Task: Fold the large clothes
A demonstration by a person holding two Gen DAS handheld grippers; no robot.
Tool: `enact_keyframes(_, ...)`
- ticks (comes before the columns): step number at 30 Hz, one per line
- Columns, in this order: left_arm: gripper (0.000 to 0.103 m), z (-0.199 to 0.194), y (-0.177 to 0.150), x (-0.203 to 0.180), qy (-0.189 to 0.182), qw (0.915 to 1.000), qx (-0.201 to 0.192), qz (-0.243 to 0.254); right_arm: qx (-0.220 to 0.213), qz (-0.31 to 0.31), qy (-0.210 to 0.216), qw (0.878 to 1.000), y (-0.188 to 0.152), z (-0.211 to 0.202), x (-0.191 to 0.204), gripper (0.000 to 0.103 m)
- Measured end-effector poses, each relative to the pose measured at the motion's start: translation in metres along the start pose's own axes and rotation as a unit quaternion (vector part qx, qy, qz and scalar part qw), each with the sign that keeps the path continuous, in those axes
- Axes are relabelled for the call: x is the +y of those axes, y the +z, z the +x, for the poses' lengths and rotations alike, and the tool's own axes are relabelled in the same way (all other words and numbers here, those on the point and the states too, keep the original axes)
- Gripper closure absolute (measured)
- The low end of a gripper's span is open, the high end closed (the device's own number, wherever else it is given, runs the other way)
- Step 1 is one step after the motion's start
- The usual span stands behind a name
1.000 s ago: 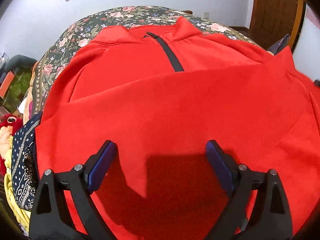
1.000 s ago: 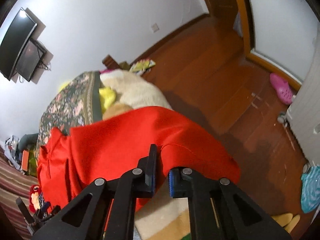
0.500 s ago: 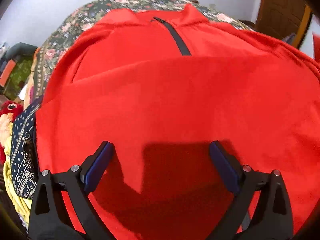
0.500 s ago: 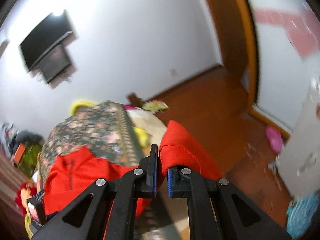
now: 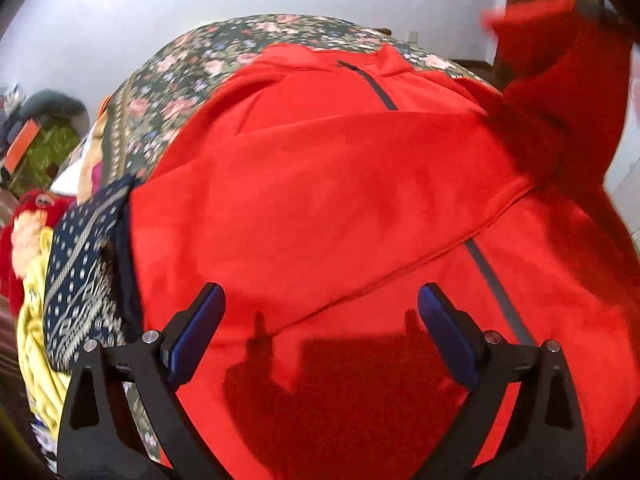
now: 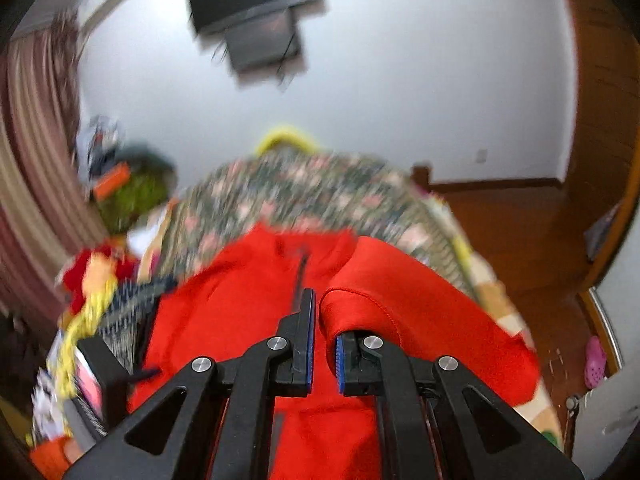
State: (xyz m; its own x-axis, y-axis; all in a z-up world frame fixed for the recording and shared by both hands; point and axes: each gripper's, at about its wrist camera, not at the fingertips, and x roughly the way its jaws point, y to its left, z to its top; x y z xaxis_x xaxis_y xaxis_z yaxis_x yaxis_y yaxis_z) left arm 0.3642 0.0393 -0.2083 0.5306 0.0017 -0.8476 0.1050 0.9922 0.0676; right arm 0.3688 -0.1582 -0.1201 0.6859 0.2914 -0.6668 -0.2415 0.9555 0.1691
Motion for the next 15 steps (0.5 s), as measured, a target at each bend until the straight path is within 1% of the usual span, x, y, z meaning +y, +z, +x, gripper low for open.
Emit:
enact_keyframes(2,0.005,-0.007,-0.009,0.014,-0.008,0.9998,-0.001,-0.016,0.048,0.005,0.013,0.999,-0.017,0.028,0.011,0.098)
enact_keyframes(4,0.005,-0.014,-0.019,0.023,-0.009,0.9997,-0.003,-0.024,0.107,0.026,0.031,0.993,-0.036,0.059,0.015,0.098)
enact_keyframes(5,0.005,-0.017,-0.023,0.025,-0.007,0.9997,-0.005,-0.025,0.138,0.039,0.035,0.989,-0.045,0.075,0.014,0.098)
enact_keyframes(7,0.005,-0.024,-0.032,0.032,0.001,0.9997,-0.008,-0.025,0.202,0.067,0.032,0.977,-0.061,0.105,0.011,0.098)
enact_keyframes(9,0.005,-0.031,-0.042,0.039,0.006,0.9996,-0.011,-0.027,0.252,0.093,0.037,0.962,-0.079,0.126,0.004,0.098)
enact_keyframes(12,0.005,-0.037,-0.051,0.046,0.003,0.9994,-0.012,-0.032,0.302,0.129,0.046,0.944,-0.099,0.145,-0.009,0.098)
enact_keyframes(13,0.005,-0.038,-0.054,0.048,0.003,0.9993,-0.012,-0.034,0.302,0.136,0.055,0.942,-0.1,0.144,-0.012,0.098)
enact_keyframes(15,0.005,-0.04,-0.058,0.049,0.003,0.9993,-0.011,-0.036,0.32,0.161,0.074,0.931,-0.1,0.143,-0.022,0.098)
